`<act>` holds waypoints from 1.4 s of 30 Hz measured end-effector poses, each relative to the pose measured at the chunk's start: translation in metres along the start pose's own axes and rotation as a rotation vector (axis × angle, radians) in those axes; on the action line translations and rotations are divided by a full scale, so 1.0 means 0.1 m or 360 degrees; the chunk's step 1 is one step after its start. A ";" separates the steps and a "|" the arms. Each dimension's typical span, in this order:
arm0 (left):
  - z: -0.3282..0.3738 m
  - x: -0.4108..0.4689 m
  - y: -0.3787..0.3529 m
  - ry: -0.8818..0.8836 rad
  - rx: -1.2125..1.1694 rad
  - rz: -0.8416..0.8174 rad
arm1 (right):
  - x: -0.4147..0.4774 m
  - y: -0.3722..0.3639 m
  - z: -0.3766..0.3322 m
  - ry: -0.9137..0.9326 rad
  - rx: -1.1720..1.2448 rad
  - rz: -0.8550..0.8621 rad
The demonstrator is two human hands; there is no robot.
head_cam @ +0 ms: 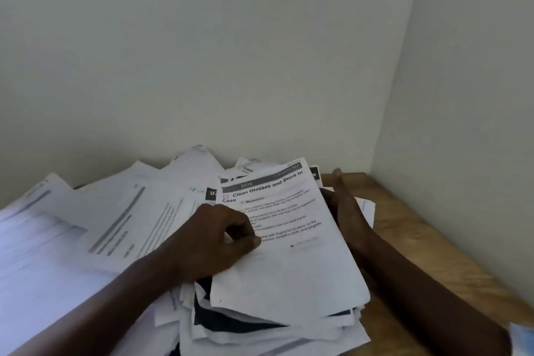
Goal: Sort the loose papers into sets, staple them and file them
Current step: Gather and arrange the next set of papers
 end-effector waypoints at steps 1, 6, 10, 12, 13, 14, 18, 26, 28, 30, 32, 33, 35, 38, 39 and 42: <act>0.02 -0.01 0.00 -0.0031 0.0012 -0.0007 | 0.03 0.03 0.02 0.0019 -0.0065 -0.0068; 0.02 -0.03 0.04 0.0032 0.0255 0.0207 | 0.09 0.18 0.12 0.0087 -0.0467 -0.0066; 0.11 0.16 0.20 0.0140 0.0366 0.0492 | 0.08 0.19 0.09 0.0018 -0.0450 -0.0132; 0.21 0.33 0.27 0.0103 0.0300 0.0560 | 0.11 0.21 0.12 0.0024 -0.0513 -0.0168; 0.28 0.42 0.29 0.0110 0.0259 0.0585 | 0.14 0.23 0.13 0.0037 -0.0547 -0.0200; 0.36 0.50 0.29 0.0129 0.0201 0.0592 | 0.15 0.23 0.12 0.0051 -0.0603 -0.0213; 0.57 0.80 0.11 0.0215 0.0129 0.0429 | 0.16 0.28 0.05 0.0142 -0.0791 -0.0268; 0.25 0.86 -0.45 0.0296 -0.0030 0.0677 | 0.14 0.46 0.00 0.0112 -0.0627 -0.0377; 0.21 0.85 -0.50 0.0261 0.0016 0.0679 | 0.16 0.43 -0.03 0.0069 -0.0353 -0.0255; 0.16 0.86 -0.52 0.0268 0.0050 0.0654 | 0.29 0.46 -0.06 0.0164 -0.0406 -0.0123; 0.09 0.86 -0.56 0.0303 0.0074 0.0607 | 0.40 0.47 -0.07 0.0251 -0.0585 -0.0124; 0.07 0.86 -0.57 0.0332 0.0096 0.0566 | 0.44 0.47 -0.05 0.0262 -0.0594 -0.0131; 0.02 0.87 -0.57 0.0371 0.0139 0.0468 | 0.48 0.47 0.03 0.0271 -0.0544 -0.0089; -0.03 0.89 -0.57 0.0386 0.0173 0.0373 | 0.49 0.50 0.13 0.0358 -0.0548 -0.0033; -0.02 0.88 -0.57 0.0391 0.0173 0.0353 | 0.51 0.52 0.16 0.0388 -0.0590 -0.0040; -0.03 0.87 -0.57 0.0428 0.0218 0.0370 | 0.53 0.57 0.19 0.0436 -0.0672 -0.0034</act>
Point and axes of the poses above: each hand's wrist, its own x-axis towards the middle knuckle, its own y-axis out of the back of the hand, z = x × y, the point moved 2 cm from there along x, towards the middle knuckle, and after that the axes turned 9 degrees about y, right-handed, at the moved point
